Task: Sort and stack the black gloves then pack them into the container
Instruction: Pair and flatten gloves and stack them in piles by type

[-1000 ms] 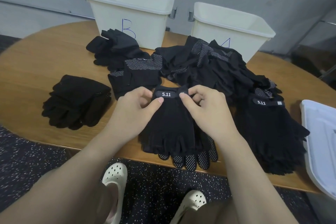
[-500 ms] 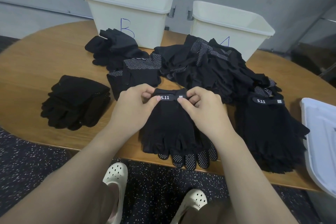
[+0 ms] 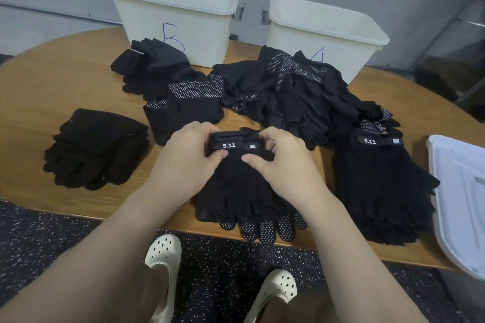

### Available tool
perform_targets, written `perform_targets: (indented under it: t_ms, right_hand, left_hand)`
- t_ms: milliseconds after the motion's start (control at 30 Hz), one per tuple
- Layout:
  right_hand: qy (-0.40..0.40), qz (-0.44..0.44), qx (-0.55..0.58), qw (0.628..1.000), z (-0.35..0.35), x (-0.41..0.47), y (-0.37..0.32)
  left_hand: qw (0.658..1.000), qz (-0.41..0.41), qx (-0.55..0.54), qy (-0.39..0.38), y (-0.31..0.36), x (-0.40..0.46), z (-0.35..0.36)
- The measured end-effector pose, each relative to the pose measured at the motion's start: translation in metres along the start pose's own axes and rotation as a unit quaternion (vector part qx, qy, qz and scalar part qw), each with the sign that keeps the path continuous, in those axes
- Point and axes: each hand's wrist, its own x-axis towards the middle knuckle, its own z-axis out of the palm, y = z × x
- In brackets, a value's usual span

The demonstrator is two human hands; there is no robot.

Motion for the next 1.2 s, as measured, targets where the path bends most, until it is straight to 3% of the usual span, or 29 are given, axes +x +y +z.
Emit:
perform_targets:
  t_ms: [167,367,600,733,1200]
  right_hand:
    - [0.027,-0.059,-0.049,0.997,0.0,-0.005,-0.003]
    - [0.025,-0.11,-0.008,0.994,-0.003,-0.01,-0.004]
    - [0.008,-0.132,0.091,0.987,-0.013,-0.017,-0.006]
    - [0.01,-0.117,0.137,0.984,-0.016,-0.019,-0.006]
    - [-0.011,-0.033,0.174,0.984,-0.008,-0.016,0.004]
  left_hand:
    - [0.999,0.035,0.018,0.019,0.002,-0.004,0.0]
    - [0.995,0.092,0.013,0.034,0.0,-0.014,-0.005]
    - [0.985,0.034,-0.159,-0.05,-0.004,-0.027,-0.015]
    - [0.972,0.004,-0.231,-0.053,0.003,-0.025,-0.016]
    - [0.968,0.011,-0.249,-0.015,0.013,-0.009,-0.005]
